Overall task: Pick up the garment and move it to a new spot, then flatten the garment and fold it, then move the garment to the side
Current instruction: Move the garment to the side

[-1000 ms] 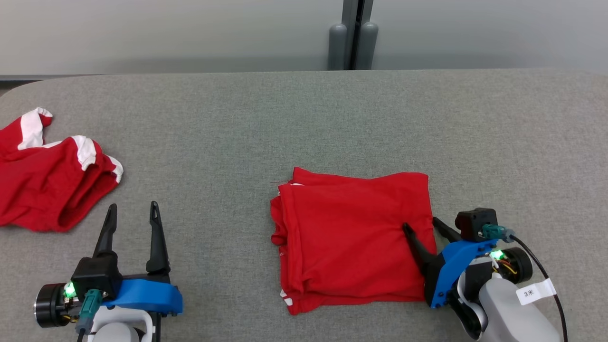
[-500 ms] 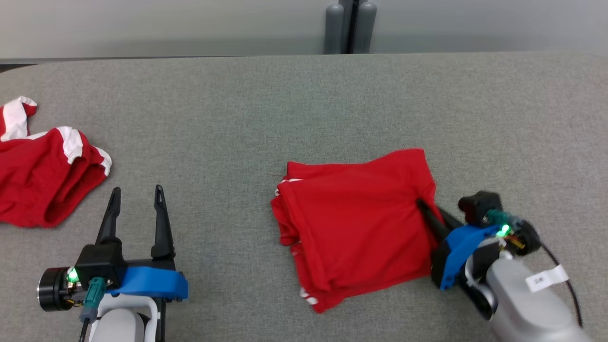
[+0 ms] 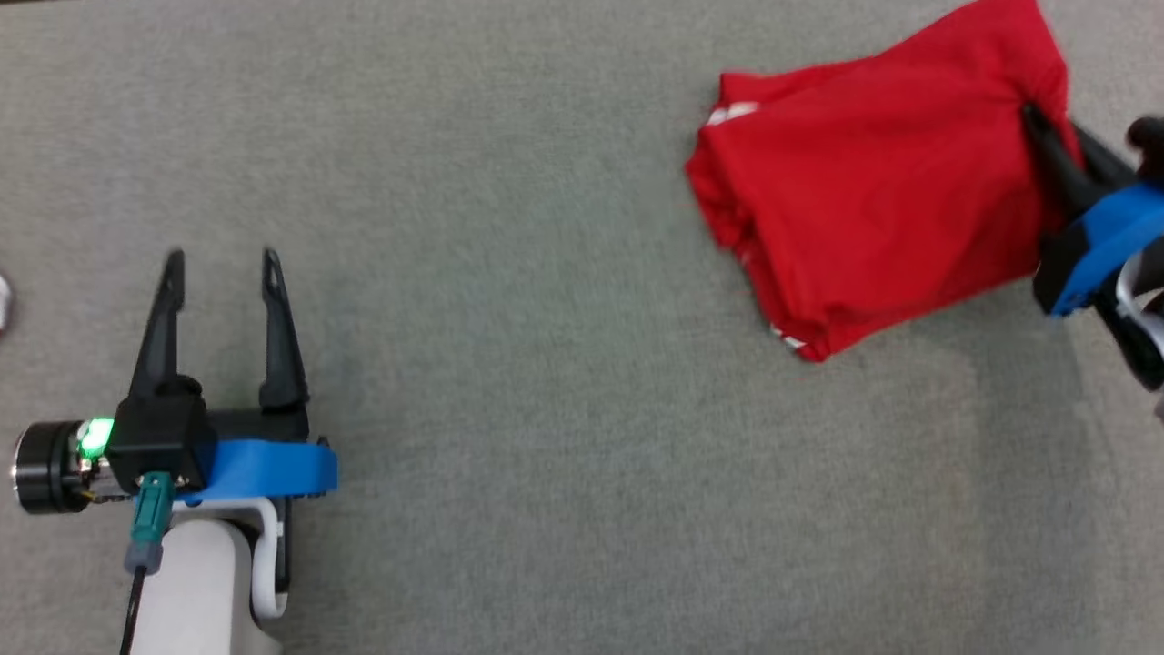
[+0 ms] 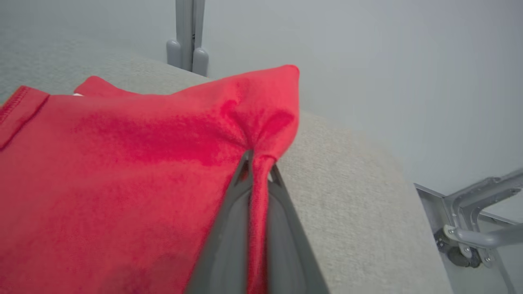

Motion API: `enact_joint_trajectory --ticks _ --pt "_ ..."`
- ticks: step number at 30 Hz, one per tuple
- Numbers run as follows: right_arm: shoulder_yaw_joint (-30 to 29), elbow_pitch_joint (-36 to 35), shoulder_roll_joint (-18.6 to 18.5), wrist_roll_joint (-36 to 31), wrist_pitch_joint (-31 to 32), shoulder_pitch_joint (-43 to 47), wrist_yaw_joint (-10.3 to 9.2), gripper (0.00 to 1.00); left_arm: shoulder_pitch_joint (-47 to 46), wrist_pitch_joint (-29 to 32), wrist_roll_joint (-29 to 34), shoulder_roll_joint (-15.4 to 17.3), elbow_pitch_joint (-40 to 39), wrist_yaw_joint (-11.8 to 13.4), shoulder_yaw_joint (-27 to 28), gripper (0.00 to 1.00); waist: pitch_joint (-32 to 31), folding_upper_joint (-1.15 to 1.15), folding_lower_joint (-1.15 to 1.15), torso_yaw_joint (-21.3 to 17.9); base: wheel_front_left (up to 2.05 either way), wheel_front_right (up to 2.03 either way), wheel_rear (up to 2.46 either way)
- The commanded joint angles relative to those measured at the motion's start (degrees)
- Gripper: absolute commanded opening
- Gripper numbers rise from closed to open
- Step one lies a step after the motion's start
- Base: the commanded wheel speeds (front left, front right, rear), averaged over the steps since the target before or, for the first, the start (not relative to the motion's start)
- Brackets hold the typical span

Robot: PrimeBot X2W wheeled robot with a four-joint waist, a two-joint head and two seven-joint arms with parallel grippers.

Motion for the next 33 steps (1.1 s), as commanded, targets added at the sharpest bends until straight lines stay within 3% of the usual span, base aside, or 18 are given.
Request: enact_joint_trajectory --ticks 1,12,17,23,24,25,26,33 --pt "0.04 0.12 -1.50 1.03 -0.53 -2.07 -0.01 0.00 -1.46 -0.25 0.67 0.82 -0.82 0.39 -0.02 1.00 1.45 -0.02 -0.02 -1.02 0.00 0.00 0.00" --pt "1.33 5.99 -11.56 6.11 -3.20 -10.28 -0.01 0.00 -4.43 3.23 3.41 3.98 -8.49 1.50 -0.40 1.00 8.29 -0.02 -0.02 -6.05 0.00 0.00 0.00" --pt "3.03 8.71 -13.49 7.55 -3.60 -13.95 -0.01 0.00 -4.41 5.20 4.21 4.99 -12.40 1.89 -0.51 1.00 10.63 -0.02 -0.02 -6.59 0.00 0.00 0.00" --pt "5.54 13.65 -11.26 7.73 -3.21 -18.93 -0.01 0.00 -3.92 6.87 4.46 5.96 -15.32 2.26 -0.03 1.00 12.64 -0.02 -0.02 -7.01 0.00 0.00 0.00" --pt "5.82 14.64 -10.63 7.75 -3.39 -19.66 -0.01 0.29 -3.74 7.01 4.46 6.16 -15.58 2.36 0.09 1.00 12.74 -0.02 -0.02 -7.08 0.00 0.00 0.00" --pt "6.12 15.87 -10.32 7.34 -3.43 -20.18 -0.01 0.85 -3.55 7.19 4.42 6.30 -15.78 2.48 0.17 1.00 12.78 -0.02 -0.02 -7.15 0.00 0.00 0.00" --pt "6.26 17.05 -10.00 7.25 -3.63 -20.62 -0.01 1.00 -3.41 7.19 4.35 6.32 -15.86 2.47 0.12 1.00 12.68 -0.02 -0.02 -7.10 0.00 0.00 0.00" --pt "6.83 22.86 -8.19 5.33 -6.28 -21.95 -0.01 1.00 -1.93 5.78 3.10 5.37 -13.79 2.85 -0.36 1.00 8.87 -0.02 -0.02 -5.83 0.00 0.00 0.00"
